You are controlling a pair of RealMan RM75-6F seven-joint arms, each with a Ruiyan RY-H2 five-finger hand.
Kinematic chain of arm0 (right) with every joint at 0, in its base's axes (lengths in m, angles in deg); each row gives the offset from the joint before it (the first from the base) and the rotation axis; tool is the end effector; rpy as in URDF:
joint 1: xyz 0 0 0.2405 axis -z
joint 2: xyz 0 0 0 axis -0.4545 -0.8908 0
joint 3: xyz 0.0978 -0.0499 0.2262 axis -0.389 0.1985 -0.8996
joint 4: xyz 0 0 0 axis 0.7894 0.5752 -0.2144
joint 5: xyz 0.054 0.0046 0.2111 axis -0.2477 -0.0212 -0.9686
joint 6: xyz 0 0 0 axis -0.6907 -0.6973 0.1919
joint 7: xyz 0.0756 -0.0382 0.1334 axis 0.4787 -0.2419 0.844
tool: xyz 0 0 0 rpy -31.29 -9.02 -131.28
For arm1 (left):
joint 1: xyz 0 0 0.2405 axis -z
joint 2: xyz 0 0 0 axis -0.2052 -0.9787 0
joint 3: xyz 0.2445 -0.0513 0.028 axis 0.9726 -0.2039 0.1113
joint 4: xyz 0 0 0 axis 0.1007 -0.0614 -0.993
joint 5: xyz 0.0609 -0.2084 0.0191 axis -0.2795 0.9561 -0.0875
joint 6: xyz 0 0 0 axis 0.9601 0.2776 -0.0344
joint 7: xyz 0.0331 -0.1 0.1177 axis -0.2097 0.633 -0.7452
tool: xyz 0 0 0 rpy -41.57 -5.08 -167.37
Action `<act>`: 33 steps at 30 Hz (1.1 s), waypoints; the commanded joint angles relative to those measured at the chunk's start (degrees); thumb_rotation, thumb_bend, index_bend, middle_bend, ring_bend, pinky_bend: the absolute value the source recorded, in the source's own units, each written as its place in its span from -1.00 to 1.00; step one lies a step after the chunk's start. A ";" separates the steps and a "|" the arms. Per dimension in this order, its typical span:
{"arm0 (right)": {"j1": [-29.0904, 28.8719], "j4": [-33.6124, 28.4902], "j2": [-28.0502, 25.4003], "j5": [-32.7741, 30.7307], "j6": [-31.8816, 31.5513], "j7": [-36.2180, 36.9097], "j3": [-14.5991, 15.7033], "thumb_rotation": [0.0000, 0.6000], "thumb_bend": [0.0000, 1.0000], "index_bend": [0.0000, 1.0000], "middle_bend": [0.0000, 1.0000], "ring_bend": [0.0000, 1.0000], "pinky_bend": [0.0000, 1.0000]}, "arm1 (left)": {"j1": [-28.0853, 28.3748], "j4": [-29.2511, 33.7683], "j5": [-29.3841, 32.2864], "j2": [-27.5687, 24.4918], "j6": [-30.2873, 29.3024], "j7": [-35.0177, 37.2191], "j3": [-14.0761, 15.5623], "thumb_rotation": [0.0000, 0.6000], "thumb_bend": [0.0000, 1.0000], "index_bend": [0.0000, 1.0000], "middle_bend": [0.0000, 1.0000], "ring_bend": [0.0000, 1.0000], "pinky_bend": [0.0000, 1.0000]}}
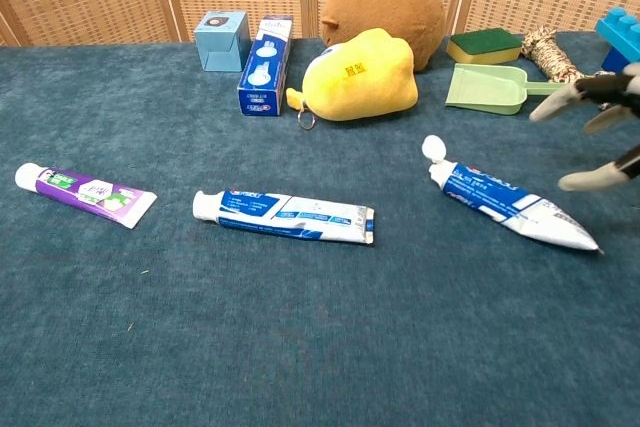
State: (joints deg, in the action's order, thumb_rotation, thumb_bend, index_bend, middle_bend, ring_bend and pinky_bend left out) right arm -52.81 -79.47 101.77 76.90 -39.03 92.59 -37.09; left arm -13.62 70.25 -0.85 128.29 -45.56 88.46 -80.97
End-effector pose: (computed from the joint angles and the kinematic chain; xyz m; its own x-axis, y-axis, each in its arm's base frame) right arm -0.2314 -0.2962 0.0370 0.0038 -0.3260 0.9453 -0.9992 -0.0385 -0.0093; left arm -0.2224 0.1285 0.1870 -0.0028 0.0994 0.9950 0.9770 0.2127 -0.0185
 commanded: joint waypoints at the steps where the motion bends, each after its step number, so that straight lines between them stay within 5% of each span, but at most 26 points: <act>1: 1.64 -3.03 -2.93 0.08 -2.12 -0.67 -0.13 1.00 -0.63 -0.53 -0.59 -0.89 -0.62 | 0.39 -0.65 0.71 0.63 0.66 -0.89 -0.70 1.00 -0.22 -0.48 -0.83 -0.99 -0.61; 13: 7.53 -12.01 -12.92 -1.98 -10.22 -11.88 2.19 1.00 -0.41 -0.51 -0.59 -0.88 -0.62 | 3.30 -5.67 3.67 0.82 7.14 -5.76 -1.50 1.00 -0.22 -0.56 -0.80 -1.00 -0.79; 20: 11.72 -13.14 -13.25 -0.77 -19.14 -21.96 4.07 1.00 -0.34 -0.40 -0.55 -0.83 -0.62 | 3.30 -9.75 3.85 5.49 4.01 -14.67 -3.65 1.00 -0.23 -0.55 -0.78 -1.00 -0.80; 33: 19.72 -14.44 -12.12 6.38 -31.20 -23.86 6.24 1.00 -0.34 -0.30 -0.54 -0.81 -0.62 | 0.41 -15.16 -0.50 13.54 -1.56 -13.50 -4.30 1.00 -0.33 -0.52 -0.69 -0.92 -0.79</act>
State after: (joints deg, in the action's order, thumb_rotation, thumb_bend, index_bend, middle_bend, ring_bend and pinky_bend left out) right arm -33.91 -93.67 89.54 82.30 -69.27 68.33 -31.04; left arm -12.79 55.49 -0.78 141.35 -46.56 74.59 -85.38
